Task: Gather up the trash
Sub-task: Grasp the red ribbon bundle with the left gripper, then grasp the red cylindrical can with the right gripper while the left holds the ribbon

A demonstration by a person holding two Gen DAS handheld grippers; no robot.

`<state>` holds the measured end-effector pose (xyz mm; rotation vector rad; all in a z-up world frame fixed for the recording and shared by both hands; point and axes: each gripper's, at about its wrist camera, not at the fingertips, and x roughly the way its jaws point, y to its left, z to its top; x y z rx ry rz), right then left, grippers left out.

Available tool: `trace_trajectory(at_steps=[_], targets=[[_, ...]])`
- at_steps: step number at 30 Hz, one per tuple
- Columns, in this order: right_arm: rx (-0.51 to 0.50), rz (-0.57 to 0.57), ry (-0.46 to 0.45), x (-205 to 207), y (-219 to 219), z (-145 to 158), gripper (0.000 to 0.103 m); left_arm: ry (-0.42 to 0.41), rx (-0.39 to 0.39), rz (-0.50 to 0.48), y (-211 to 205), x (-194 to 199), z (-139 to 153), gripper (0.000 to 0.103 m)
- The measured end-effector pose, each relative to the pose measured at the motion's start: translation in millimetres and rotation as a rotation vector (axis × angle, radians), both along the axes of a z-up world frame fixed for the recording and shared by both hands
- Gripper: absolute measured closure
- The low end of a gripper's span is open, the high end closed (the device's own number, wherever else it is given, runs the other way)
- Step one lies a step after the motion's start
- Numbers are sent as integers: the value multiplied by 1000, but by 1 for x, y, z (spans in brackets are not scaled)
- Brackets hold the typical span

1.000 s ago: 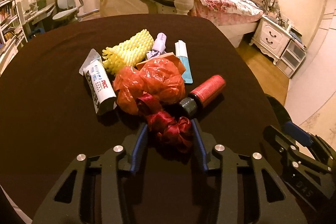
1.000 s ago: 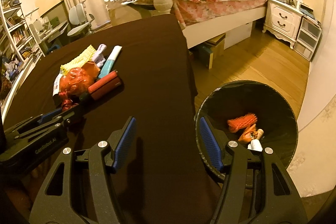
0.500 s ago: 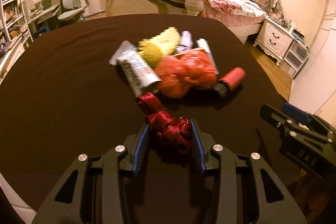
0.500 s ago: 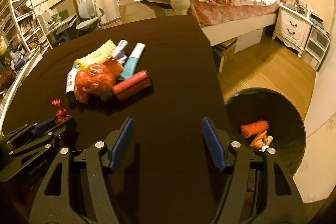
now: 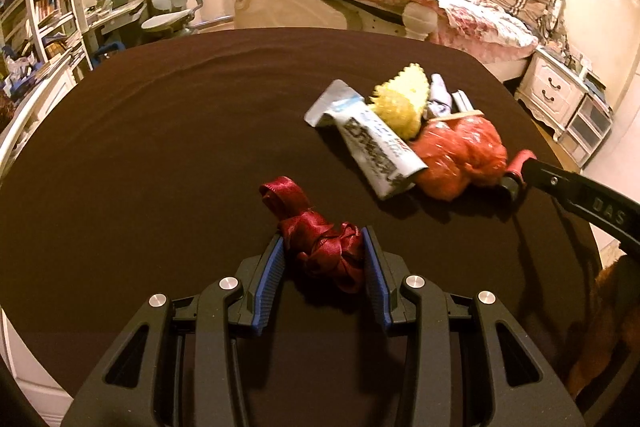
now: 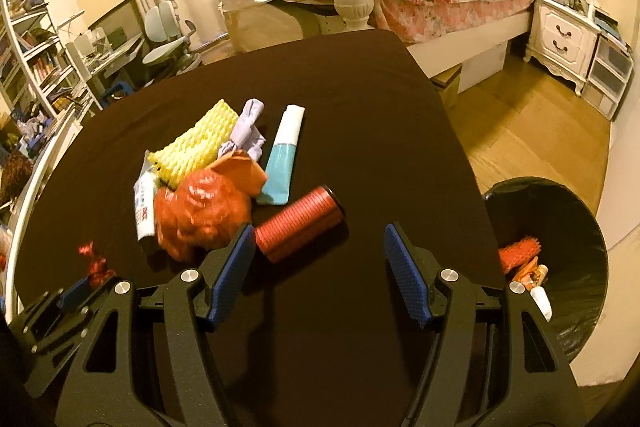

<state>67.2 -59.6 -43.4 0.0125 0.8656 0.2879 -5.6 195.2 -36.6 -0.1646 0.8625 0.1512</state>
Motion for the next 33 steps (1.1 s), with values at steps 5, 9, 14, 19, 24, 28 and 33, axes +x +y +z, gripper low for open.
trace_trajectory(at_steps=[5, 9, 14, 19, 24, 28, 33], targets=[[-44, 9, 22, 3, 13, -9, 34, -3, -11, -5, 3, 0, -1, 63], [-53, 15, 11, -3, 11, -9, 34, -8, -9, -12, 3, -1, -1, 63], [-61, 17, 0, -1, 13, -5, 35, -8, -16, -14, 5, -1, -1, 63], [-89, 65, 3, -1, 23, -8, 68, -9, -21, -13, 5, 0, -1, 63], [-83, 92, 5, -12, 23, -10, 80, -11, -19, -15, 6, -1, -1, 63], [-76, 100, 3, -22, 15, -10, 80, -25, -17, -23, 4, -3, 2, 63], [-59, 93, 2, -31, 3, -8, 80, -36, -25, -28, 0, -6, 3, 63]])
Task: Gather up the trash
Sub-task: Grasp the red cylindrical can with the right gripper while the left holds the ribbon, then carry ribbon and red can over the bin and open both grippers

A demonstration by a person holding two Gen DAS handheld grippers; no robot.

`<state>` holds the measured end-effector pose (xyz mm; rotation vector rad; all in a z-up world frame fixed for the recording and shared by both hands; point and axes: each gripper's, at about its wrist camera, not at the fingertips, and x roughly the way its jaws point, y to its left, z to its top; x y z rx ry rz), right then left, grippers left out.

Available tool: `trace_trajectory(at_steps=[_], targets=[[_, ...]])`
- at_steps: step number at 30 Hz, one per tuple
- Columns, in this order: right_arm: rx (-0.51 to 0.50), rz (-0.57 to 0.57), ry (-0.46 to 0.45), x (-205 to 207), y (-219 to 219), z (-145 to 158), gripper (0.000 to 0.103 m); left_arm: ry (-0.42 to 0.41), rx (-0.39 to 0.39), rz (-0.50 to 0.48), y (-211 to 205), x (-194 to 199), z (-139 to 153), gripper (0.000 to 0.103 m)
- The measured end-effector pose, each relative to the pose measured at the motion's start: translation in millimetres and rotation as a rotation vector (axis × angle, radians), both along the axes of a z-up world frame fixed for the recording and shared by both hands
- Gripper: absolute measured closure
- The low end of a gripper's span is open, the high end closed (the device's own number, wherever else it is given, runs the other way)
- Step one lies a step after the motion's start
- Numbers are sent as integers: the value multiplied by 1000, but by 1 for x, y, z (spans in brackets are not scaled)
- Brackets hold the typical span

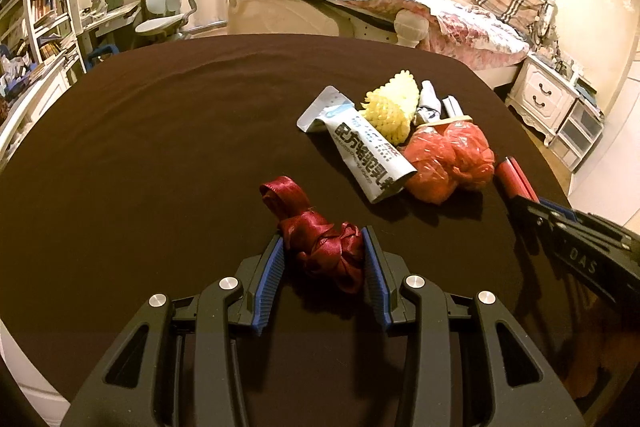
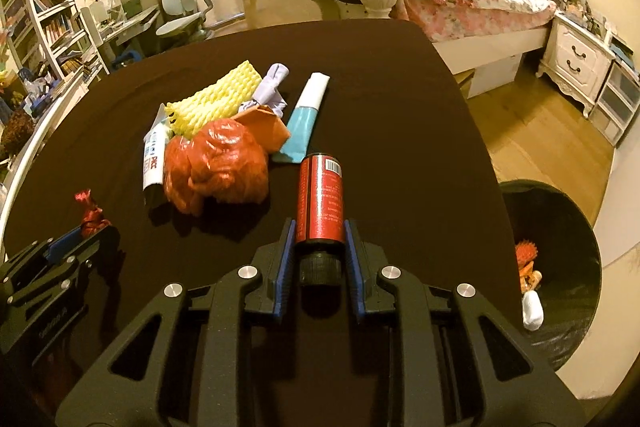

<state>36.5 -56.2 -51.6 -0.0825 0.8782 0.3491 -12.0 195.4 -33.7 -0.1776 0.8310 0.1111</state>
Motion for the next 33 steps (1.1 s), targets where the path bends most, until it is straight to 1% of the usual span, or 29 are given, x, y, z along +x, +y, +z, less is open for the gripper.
trace_trajectory(at_steps=[4, 16, 25, 33], targets=[[5, -3, -9, -10, -8, 1, 80, -7, -16, -7, -7, -4, 1, 63], [36, -34, -27, -27, -38, 7, 80, -50, -11, -77, -45, -8, 15, 63], [56, -92, -52, -33, -70, 14, 80, -71, 5, -143, -81, -3, 22, 63], [68, -162, -66, -32, -105, 16, 80, -98, 17, -216, -118, 9, 30, 63]])
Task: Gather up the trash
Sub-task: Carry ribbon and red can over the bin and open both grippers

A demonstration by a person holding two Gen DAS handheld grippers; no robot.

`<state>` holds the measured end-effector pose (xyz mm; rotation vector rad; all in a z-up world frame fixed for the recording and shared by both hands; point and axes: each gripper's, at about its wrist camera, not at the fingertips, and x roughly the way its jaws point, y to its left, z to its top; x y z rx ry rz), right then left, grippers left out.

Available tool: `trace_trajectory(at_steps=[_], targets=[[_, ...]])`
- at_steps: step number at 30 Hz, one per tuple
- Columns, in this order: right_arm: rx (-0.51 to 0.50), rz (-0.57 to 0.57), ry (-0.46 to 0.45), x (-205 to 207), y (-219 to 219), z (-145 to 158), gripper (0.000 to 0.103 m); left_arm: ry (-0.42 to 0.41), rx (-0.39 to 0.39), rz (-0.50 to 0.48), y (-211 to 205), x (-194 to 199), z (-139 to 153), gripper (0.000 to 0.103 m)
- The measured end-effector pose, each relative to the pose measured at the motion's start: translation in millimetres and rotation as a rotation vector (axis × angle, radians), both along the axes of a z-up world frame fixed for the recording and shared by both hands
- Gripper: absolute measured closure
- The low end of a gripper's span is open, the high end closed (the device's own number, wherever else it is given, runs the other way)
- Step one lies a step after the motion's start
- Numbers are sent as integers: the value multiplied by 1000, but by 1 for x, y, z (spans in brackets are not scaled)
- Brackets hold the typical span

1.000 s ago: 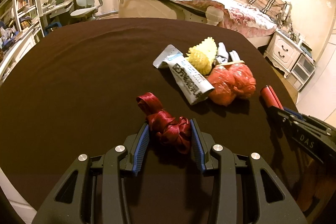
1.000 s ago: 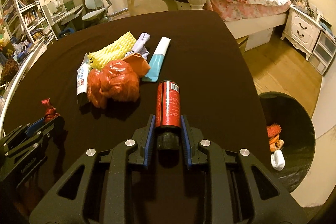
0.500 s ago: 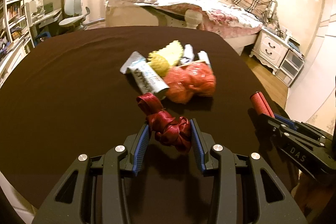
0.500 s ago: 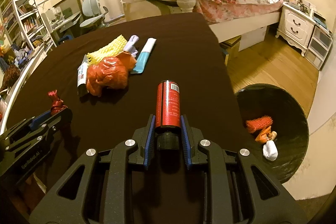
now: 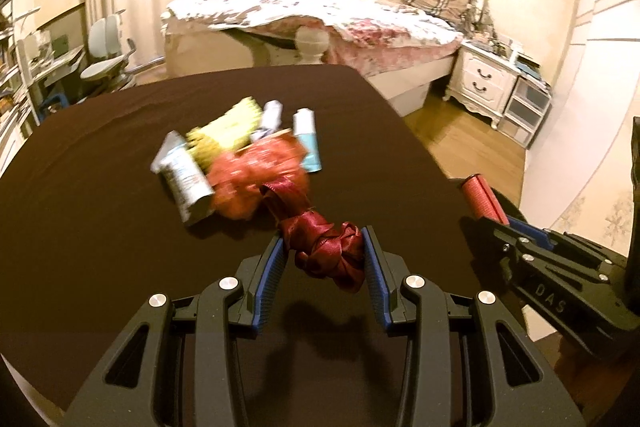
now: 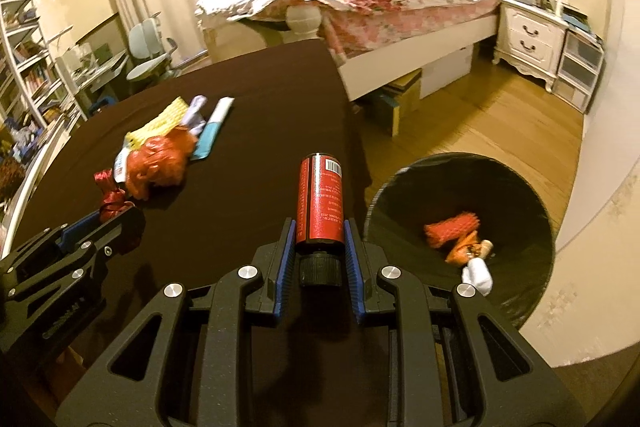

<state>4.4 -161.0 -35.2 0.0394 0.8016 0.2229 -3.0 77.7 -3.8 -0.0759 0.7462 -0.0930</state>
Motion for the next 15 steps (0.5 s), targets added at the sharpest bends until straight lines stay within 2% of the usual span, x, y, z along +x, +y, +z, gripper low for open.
trace_trajectory(at_steps=[15], targets=[[1, -175, -19, 11, -78, 0, 80, -29, 23, -140, -78, 23, 5, 63]])
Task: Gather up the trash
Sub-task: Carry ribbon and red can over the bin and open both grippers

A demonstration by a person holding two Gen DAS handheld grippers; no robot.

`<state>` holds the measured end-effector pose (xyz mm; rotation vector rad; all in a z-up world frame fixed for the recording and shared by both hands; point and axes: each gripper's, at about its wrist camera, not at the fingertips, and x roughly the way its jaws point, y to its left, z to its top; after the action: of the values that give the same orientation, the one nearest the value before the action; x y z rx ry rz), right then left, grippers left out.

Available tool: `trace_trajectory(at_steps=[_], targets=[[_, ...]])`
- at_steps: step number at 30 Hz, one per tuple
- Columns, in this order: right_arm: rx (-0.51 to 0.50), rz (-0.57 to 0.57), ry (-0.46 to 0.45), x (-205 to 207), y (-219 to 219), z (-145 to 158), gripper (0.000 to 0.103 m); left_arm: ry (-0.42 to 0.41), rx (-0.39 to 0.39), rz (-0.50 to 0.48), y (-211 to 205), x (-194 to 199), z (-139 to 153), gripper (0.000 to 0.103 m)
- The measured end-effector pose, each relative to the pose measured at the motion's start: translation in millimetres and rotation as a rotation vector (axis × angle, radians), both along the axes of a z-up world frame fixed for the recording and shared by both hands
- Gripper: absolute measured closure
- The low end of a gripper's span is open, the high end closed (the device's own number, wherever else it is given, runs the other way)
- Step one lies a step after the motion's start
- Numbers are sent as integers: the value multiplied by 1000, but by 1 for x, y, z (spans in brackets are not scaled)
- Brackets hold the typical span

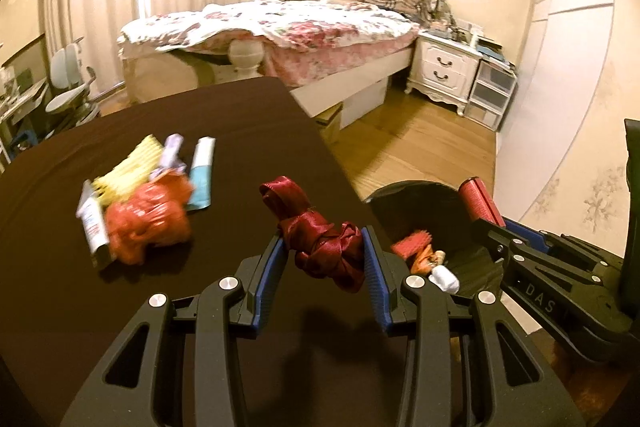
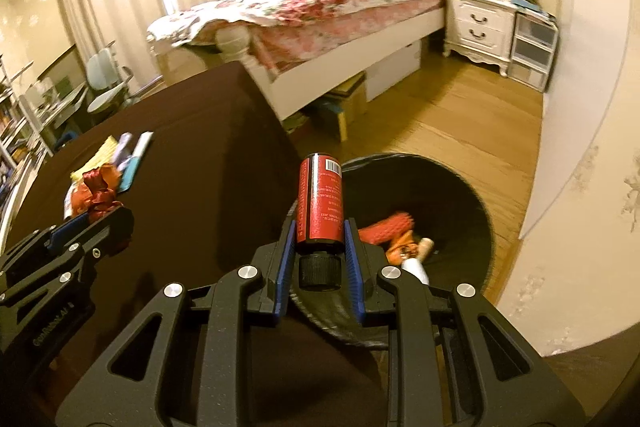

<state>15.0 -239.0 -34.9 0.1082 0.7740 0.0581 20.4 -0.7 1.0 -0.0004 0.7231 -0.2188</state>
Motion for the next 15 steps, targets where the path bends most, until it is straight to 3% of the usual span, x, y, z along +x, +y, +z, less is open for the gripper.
trace_trajectory(at_steps=[15], targets=[[0, -89, 13, 16, -44, -13, 80, 8, 50, -70, -58, 28, -9, 63]])
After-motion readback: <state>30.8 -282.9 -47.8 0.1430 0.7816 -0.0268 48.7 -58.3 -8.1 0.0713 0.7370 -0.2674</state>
